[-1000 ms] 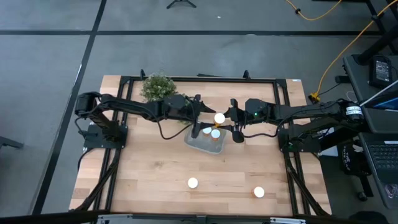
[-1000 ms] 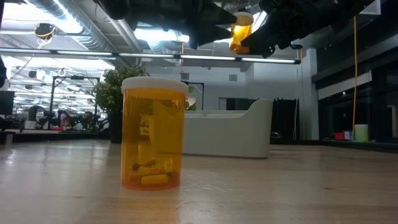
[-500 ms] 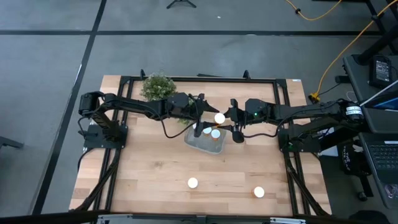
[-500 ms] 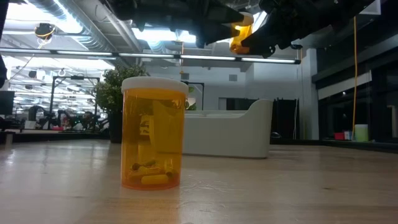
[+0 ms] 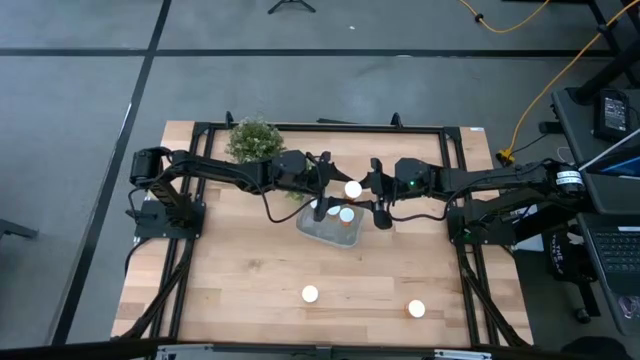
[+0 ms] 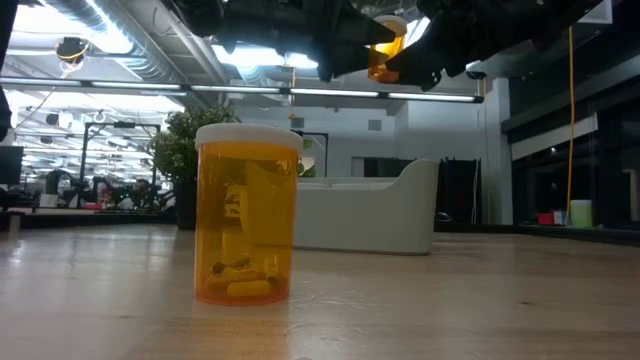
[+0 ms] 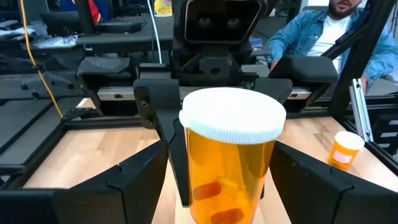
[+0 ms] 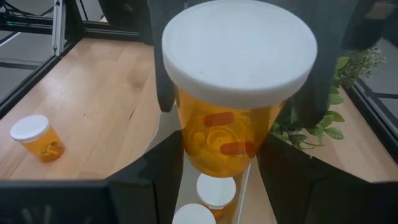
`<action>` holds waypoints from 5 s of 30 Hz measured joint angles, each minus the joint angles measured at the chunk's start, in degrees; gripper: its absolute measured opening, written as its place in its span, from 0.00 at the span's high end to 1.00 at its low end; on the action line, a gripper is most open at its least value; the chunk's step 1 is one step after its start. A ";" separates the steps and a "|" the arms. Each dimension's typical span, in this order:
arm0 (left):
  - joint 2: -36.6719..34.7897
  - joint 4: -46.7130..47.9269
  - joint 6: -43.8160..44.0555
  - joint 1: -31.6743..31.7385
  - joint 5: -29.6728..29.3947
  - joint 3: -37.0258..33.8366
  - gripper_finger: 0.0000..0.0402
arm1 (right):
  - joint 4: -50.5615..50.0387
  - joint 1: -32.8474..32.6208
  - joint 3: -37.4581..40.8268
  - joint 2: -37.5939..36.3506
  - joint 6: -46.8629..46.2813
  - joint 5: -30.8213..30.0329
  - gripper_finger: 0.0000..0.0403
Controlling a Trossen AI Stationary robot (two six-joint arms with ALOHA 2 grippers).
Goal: Pick and place pill bottles into a basket
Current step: Put the orange pill bottle into the grey bin
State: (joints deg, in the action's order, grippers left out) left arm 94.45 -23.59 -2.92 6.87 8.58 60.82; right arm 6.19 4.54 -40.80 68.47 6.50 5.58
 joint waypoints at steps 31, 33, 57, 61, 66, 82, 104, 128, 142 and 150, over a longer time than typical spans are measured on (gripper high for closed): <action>0.00 -0.58 -1.00 -0.02 0.24 -0.02 0.50 | -0.06 0.00 0.00 0.07 0.04 -0.15 0.53; -0.02 -0.28 -1.66 -0.02 0.22 -0.02 0.50 | -0.16 0.00 0.00 0.07 0.08 -0.17 0.53; -6.14 8.47 -3.43 -0.02 -0.05 -0.11 0.50 | 2.97 0.20 -0.07 -0.42 1.70 0.13 0.53; -6.14 8.51 -3.84 -0.02 -0.04 -0.11 0.50 | 3.00 0.17 -0.07 -0.42 1.70 0.09 0.53; -6.14 8.50 -3.87 -0.02 -0.04 -0.11 0.50 | 3.00 0.17 -0.07 -0.42 1.73 0.07 0.53; -6.14 8.71 -3.90 -0.02 0.15 -0.11 0.50 | 2.17 0.17 -0.07 -0.42 2.21 1.66 0.53; -6.21 8.76 -5.40 -0.04 0.17 -0.09 0.50 | 2.53 0.15 -0.04 -0.42 2.83 2.04 0.47; -12.20 22.10 -6.45 0.02 -0.50 0.03 0.50 | -6.98 0.12 0.07 -8.00 3.32 -3.08 0.24; -17.94 39.54 -8.34 -0.53 0.35 -1.04 0.50 | -2.22 -2.95 6.80 -8.42 0.71 -8.13 0.83; -17.75 41.50 -7.34 -2.89 0.54 -1.20 0.50 | 8.37 -3.02 12.77 -8.51 -0.04 -8.14 0.97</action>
State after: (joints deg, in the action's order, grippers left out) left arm 76.71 17.92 -10.26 3.98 9.11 59.61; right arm 14.56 1.52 -28.03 59.96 6.46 -2.55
